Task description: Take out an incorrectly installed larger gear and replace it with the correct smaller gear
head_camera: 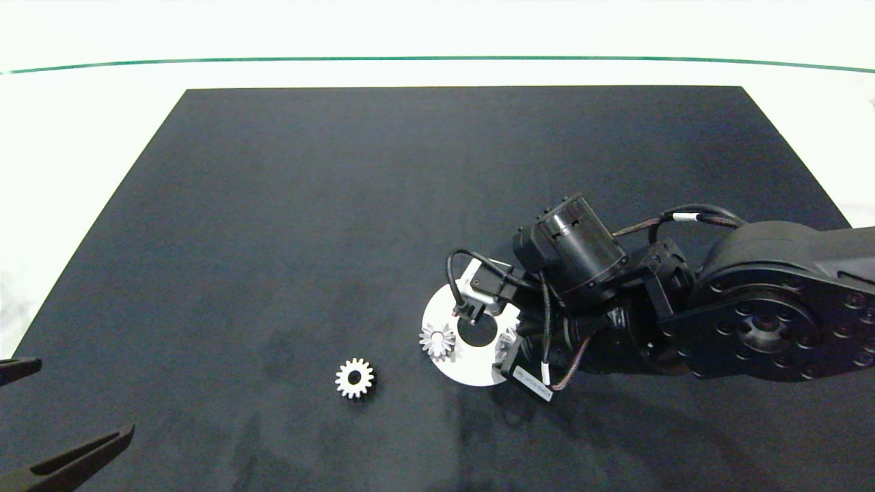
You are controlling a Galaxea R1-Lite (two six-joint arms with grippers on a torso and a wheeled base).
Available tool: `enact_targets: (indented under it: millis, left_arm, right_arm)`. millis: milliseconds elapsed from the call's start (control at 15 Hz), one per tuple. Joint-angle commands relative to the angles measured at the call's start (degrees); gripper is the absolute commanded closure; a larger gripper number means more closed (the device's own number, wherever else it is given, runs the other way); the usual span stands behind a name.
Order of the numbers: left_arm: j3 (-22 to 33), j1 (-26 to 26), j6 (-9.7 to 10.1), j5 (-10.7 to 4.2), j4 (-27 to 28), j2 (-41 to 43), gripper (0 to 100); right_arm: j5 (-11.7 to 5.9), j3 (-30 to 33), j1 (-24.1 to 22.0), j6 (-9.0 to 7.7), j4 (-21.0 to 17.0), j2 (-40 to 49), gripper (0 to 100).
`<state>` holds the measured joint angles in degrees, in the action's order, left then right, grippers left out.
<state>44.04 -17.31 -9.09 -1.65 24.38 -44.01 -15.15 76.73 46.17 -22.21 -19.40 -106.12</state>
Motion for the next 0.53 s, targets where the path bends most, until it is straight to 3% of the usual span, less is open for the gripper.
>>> enact_targets:
  millis: [67, 533]
  left_arm:
    - [0.0, 0.0, -0.05, -0.02, 0.1, 0.2, 0]
    - [-0.5, 0.0, -0.05, -0.02, 0.1, 0.2, 0]
  right_arm:
    - [-0.05, -0.1, 0.0, -0.03, -0.1, 0.0, 44]
    - [-0.05, -0.4, 0.1, 1.21, -0.2, -0.2, 58]
